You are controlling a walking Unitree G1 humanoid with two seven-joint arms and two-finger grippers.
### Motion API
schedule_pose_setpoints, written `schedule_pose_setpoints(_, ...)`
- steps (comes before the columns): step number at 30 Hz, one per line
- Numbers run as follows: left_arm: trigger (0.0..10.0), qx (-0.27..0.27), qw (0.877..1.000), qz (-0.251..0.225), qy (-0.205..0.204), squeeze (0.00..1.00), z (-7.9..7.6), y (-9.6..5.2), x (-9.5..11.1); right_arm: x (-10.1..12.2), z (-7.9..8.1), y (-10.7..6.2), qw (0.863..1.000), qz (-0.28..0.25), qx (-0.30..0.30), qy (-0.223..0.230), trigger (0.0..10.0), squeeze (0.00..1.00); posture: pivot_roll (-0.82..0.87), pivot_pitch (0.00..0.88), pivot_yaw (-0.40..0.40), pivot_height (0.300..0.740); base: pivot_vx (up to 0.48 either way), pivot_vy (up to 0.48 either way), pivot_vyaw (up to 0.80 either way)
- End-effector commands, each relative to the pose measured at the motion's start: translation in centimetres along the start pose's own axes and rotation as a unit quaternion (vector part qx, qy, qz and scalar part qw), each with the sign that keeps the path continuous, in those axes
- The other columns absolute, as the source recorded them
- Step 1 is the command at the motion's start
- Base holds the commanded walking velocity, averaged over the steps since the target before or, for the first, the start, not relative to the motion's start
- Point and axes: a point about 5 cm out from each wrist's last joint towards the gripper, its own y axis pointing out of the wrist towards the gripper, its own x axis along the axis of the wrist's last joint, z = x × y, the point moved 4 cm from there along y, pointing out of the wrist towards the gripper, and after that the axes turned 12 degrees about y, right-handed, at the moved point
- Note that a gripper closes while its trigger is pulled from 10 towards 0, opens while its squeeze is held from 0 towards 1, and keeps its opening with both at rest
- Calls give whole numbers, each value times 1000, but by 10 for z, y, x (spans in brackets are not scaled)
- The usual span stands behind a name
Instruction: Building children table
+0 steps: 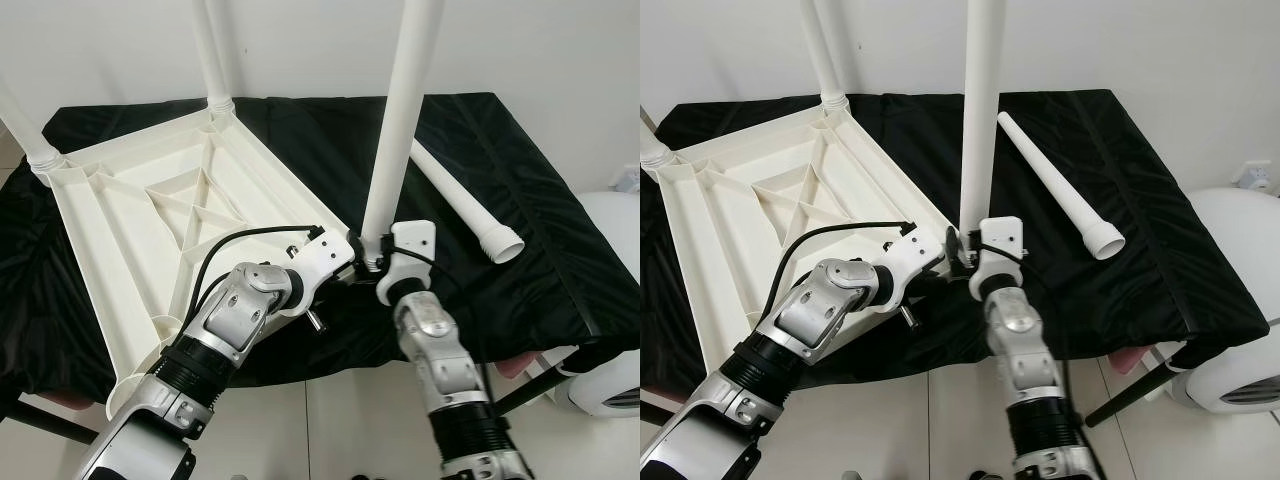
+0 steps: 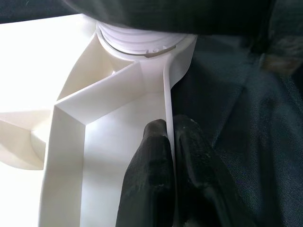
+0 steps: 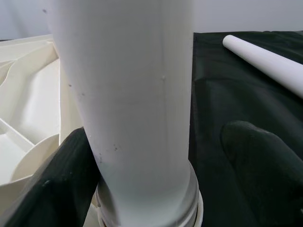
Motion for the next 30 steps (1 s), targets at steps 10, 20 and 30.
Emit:
schedule_pose_setpoints(10, 10000, 4, 1000, 10, 8, 0, -1, 0, -3, 11, -28, 6, 987, 40, 154, -25, 10000, 0, -97, 152, 39, 740, 0, 0, 0)
schedule_pose_setpoints(20, 10000, 2, 1000, 8, 9, 0, -3, 0, -1, 13, -30, 18, 955, 92, 282, -30, 10000, 0, -89, 137, 46, 740, 0, 0, 0)
schedule_pose_setpoints(30, 10000, 1, 1000, 7, 10, 0, -4, 1, 0, 10, -30, 25, 938, 128, 318, -45, 10000, 0, -87, 125, 47, 740, 0, 0, 0)
